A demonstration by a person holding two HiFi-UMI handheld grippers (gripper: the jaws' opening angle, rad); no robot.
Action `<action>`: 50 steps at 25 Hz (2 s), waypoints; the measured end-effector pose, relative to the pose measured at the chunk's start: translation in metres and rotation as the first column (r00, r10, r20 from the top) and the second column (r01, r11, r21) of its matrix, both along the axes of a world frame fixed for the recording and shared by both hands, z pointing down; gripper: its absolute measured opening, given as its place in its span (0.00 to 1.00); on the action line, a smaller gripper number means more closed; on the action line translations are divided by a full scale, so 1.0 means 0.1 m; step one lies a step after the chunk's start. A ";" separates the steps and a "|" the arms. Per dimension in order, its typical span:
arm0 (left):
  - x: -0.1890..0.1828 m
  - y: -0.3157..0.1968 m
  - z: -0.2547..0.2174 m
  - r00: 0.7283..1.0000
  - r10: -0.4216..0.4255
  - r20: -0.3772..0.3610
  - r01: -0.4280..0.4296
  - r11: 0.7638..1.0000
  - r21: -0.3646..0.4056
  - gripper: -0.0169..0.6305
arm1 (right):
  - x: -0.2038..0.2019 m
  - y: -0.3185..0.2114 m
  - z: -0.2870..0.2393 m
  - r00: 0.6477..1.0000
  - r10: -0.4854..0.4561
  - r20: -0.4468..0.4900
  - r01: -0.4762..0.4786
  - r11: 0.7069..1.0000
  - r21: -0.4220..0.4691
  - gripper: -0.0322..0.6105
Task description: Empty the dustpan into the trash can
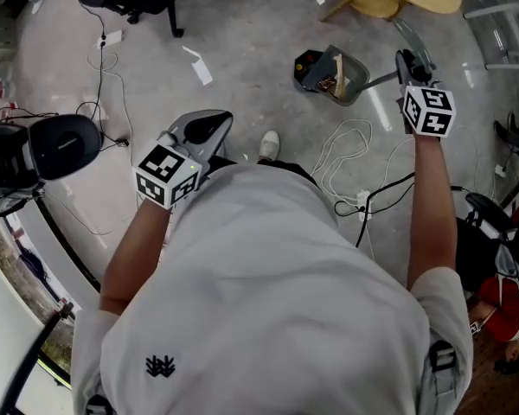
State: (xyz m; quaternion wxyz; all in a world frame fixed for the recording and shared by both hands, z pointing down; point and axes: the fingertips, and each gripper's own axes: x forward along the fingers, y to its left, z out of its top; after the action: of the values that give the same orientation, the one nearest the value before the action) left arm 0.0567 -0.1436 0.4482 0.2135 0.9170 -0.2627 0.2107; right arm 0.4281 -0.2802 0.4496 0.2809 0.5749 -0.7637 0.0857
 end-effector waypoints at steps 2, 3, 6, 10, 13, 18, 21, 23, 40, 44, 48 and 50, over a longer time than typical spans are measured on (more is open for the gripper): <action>-0.04 0.00 -0.02 1.000 -0.008 0.003 0.008 1.000 0.002 0.11 | -0.01 -0.05 0.06 1.000 -0.011 -0.021 0.011 1.000 -0.012 0.13; -0.06 0.00 -0.02 1.000 -0.010 0.008 0.010 1.000 0.005 0.11 | -0.02 -0.07 0.09 0.999 -0.016 -0.033 0.016 1.000 -0.018 0.13; -0.09 -0.04 -0.02 1.000 -0.028 0.013 0.028 1.000 0.001 0.11 | -0.04 -0.15 0.16 0.996 -0.044 -0.080 0.041 0.999 -0.028 0.13; -0.12 -0.07 -0.02 0.999 -0.040 0.014 0.040 0.999 -0.001 0.11 | -0.16 -0.24 0.28 0.982 -0.108 -0.157 0.101 0.994 -0.048 0.13; -0.13 -0.07 -0.03 0.999 -0.041 0.017 0.041 0.999 0.002 0.11 | -0.27 -0.24 0.38 0.965 -0.158 -0.210 0.146 0.987 -0.070 0.13; -0.14 -0.08 -0.03 0.999 -0.049 0.019 0.049 0.999 -0.002 0.11 | -0.48 -0.22 0.52 0.927 -0.239 -0.288 0.218 0.970 -0.105 0.13; -0.14 -0.07 -0.01 0.999 -0.046 0.022 0.046 0.999 -0.004 0.11 | -0.53 -0.18 0.67 0.903 -0.275 -0.331 0.247 0.961 -0.125 0.13; -0.14 -0.08 0.00 0.999 -0.047 0.023 0.047 0.999 -0.003 0.11 | -0.58 -0.15 0.74 0.880 -0.302 -0.366 0.272 0.953 -0.133 0.13; -0.23 0.00 -0.06 0.999 -0.049 0.000 0.049 0.999 0.004 0.11 | -1.37 0.73 0.91 0.597 -0.499 -0.628 0.519 0.837 -0.172 0.13; -0.22 0.05 -0.05 0.999 -0.046 -0.008 0.046 0.999 0.005 0.11 | -1.51 0.95 1.00 0.542 -0.520 -0.660 0.547 0.815 -0.193 0.13; -0.24 0.10 -0.03 0.999 -0.037 -0.011 0.037 0.999 0.000 0.11 | -1.69 1.18 1.12 0.468 -0.548 -0.694 0.584 0.781 -0.222 0.13; -0.26 0.13 -0.01 0.999 -0.035 -0.014 0.035 0.999 -0.005 0.11 | -1.80 1.25 1.15 0.440 -0.556 -0.705 0.597 0.767 -0.233 0.13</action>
State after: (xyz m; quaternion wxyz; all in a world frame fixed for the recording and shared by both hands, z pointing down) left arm 0.0306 -0.1303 0.4474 0.2214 0.9132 -0.2768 0.2013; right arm 0.2485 -0.1554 0.5644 0.5626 0.2698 -0.7314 -0.2753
